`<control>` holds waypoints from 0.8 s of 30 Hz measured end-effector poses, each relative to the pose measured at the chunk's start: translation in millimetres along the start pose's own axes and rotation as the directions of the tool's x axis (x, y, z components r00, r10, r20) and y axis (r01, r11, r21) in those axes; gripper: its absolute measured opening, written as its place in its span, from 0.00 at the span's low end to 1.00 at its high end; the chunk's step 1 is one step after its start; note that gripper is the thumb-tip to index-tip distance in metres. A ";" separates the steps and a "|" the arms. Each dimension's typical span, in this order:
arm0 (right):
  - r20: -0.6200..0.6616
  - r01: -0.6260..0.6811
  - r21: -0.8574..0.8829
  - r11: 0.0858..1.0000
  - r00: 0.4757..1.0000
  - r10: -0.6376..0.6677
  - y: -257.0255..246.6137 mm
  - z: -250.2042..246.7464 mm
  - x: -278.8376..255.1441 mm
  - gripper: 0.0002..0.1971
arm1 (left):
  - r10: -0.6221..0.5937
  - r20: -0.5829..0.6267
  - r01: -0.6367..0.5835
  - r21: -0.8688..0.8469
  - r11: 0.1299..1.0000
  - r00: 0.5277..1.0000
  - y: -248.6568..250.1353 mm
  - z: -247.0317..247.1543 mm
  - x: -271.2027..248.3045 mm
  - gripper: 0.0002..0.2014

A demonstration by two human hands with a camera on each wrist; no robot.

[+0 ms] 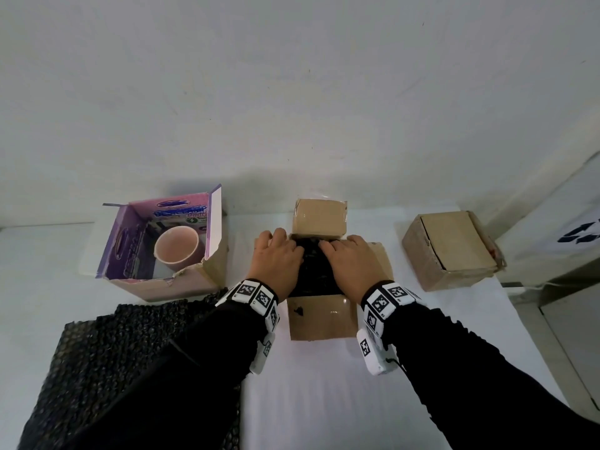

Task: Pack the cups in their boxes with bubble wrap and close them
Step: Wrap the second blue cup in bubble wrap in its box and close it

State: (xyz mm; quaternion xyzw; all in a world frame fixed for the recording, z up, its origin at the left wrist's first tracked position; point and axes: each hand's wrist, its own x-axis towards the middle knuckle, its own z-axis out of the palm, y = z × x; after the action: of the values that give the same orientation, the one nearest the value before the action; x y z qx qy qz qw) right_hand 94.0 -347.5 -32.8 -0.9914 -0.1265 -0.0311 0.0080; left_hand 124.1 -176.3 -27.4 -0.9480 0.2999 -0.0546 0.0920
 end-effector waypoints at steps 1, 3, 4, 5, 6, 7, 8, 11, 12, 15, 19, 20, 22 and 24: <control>0.037 -0.005 -0.015 1.000 0.999 0.005 -1.3 0.6 0.5 0.16 | 0.001 0.011 -0.001 0.016 1.000 1.000 -0.5 0.2 0.6 0.11; 0.075 -0.026 -0.042 0.999 0.997 0.029 -2.6 0.1 1.9 0.15 | -0.011 0.016 0.010 0.038 0.999 1.000 -1.1 -0.4 2.9 0.13; 0.084 -0.033 -0.065 0.997 0.996 0.039 -2.6 -1.4 3.0 0.13 | -0.011 0.036 0.009 0.041 0.999 0.999 -1.3 -0.7 3.8 0.13; 0.094 -0.033 -0.092 0.995 0.995 0.042 -2.3 -3.4 4.3 0.12 | -0.005 0.061 0.003 0.034 0.999 0.998 -1.7 -0.4 4.7 0.14; 0.112 -0.030 -0.114 0.993 0.993 0.043 -1.8 -5.0 6.3 0.11 | -0.003 0.086 0.001 0.018 1.000 0.996 -2.7 -0.2 5.7 0.14; 0.135 -0.026 -0.128 0.991 0.990 0.043 -1.4 -6.7 8.2 0.12 | -0.004 0.111 0.004 0.002 1.000 0.994 -3.9 -0.2 7.0 0.15; 0.160 -0.022 -0.134 0.991 0.986 0.044 -1.3 -7.6 10.3 0.12 | -0.006 0.134 0.007 -0.005 1.000 0.991 -4.6 -0.8 8.1 0.14; 0.239 -0.017 -0.128 0.992 0.970 0.048 -2.5 -8.2 15.4 0.13 | -0.043 0.158 0.042 0.013 0.999 0.986 -4.9 -3.1 12.8 0.12; 0.263 -0.010 -0.128 0.992 0.964 0.044 -2.5 -7.3 16.1 0.13 | -0.059 0.167 0.056 0.020 0.998 0.984 -4.0 -4.7 15.1 0.11; 0.285 0.017 -0.113 0.993 0.958 0.016 0.2 -6.1 13.5 0.12 | -0.085 0.192 0.080 0.033 0.996 0.978 0.8 -4.1 18.1 0.11; 0.085 0.055 -0.095 0.994 0.995 -0.047 8.6 -3.8 0.8 0.15 | -0.099 0.056 0.100 -0.003 0.995 0.993 2.3 -4.2 11.5 0.07; -0.008 0.056 -0.088 0.995 0.998 -0.057 11.6 -3.0 -2.4 0.15 | -0.092 -0.004 0.092 -0.014 0.996 0.996 1.0 -3.9 9.2 0.07; -0.137 0.086 -0.064 0.994 0.986 -0.094 17.5 -3.0 -9.1 0.13 | -0.030 -0.094 0.029 -0.005 1.000 0.995 -2.7 -1.8 5.0 0.03; -0.166 0.132 -0.060 0.989 0.976 -0.140 23.0 -3.9 -15.2 0.08 | 0.017 -0.119 -0.019 -0.018 1.000 0.993 -4.5 -1.1 1.2 0.11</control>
State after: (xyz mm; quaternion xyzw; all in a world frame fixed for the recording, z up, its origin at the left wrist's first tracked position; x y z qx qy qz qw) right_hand 84.8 -373.7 -30.1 -0.9741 -0.1923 -0.1190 -0.0072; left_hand 127.4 -173.6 -25.4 -0.9411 0.3140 -0.1072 0.0654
